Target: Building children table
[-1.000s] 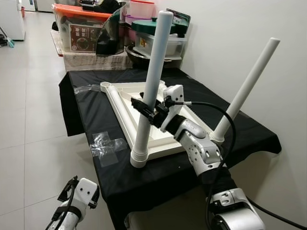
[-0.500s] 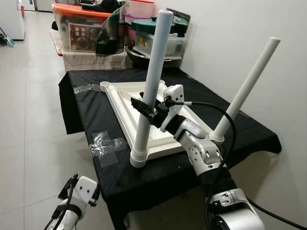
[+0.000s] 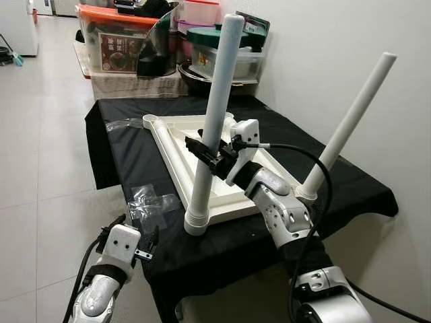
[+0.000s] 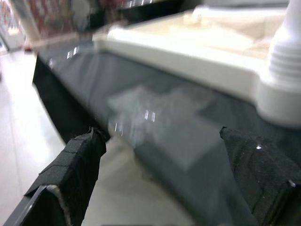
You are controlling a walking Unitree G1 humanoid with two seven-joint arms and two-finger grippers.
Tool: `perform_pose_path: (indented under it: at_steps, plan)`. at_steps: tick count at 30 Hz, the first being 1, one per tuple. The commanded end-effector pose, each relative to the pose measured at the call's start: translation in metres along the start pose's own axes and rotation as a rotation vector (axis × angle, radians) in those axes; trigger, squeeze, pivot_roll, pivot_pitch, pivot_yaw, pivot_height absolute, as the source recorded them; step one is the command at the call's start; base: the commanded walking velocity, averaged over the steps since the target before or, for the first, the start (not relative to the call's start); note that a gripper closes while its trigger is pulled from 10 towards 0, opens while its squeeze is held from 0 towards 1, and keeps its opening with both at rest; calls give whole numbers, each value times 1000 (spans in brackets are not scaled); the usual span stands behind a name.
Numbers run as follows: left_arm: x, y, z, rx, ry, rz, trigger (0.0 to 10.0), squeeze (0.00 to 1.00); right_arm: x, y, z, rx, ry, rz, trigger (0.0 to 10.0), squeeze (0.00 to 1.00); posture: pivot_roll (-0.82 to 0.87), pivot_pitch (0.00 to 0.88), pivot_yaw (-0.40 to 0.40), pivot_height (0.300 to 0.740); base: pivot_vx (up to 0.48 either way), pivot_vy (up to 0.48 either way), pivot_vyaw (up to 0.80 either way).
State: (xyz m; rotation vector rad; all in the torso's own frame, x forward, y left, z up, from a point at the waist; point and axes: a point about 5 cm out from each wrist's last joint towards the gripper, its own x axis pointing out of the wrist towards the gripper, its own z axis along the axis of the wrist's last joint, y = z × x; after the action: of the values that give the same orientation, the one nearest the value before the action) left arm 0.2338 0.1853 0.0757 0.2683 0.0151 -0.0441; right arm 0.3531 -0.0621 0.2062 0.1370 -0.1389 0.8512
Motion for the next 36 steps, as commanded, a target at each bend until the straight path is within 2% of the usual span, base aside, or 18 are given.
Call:
perform_pose_path:
  at_steps: [1,4,8,17,19,23,25,28,29,33,35,36]
  plan:
    - [0,-2,1,-2,5,4,10000,0,-33,-1,-86,159,360,-76,10000,0,87,0,-157,740,0,0,0]
    - [-4,3,5,-40,-8,31,10000,0,-33,-1,-86,159,359,-76,10000,0,92,0,-158,740,0,0,0]
    - [-6,1,7,-56,-13,13,10000,0,-33,-1,-86,159,358,-76,10000,0,100,0,-159,740,0,0,0]
    - [-7,-14,13,-72,-40,-115,10000,0,-31,0,-87,159,356,-73,10000,0,104,0,-162,740,0,0,0]
    - [-5,-19,19,-81,-59,-192,10000,0,-30,1,-87,159,354,-72,10000,0,103,0,-160,740,0,0,0]
    - [-5,-19,20,-83,-61,-201,10000,0,-30,1,-87,159,354,-72,10000,0,103,0,-160,740,0,0,0]
    - [4,-26,30,-89,-98,-386,10000,0,-28,1,-83,142,335,-70,10000,0,78,0,-137,740,0,0,0]
    - [8,-27,34,-85,-110,-450,10000,0,-28,1,-81,130,327,-70,10000,0,78,0,-137,740,0,0,0]
    - [18,-26,41,-69,-131,-500,10000,0,-24,-2,-68,111,283,-63,10000,0,55,0,-121,740,0,0,0]
    - [21,-25,42,-63,-137,-504,10000,0,-23,-3,-61,106,265,-59,10000,0,54,0,-119,740,0,0,0]
    - [26,-23,46,-53,-147,-518,10000,0,-19,-8,-45,89,221,-42,10000,0,45,0,-113,740,0,0,0]
    - [26,-23,46,-53,-147,-518,10000,0,-19,-8,-45,89,221,-42,10000,0,45,0,-113,740,0,0,0]
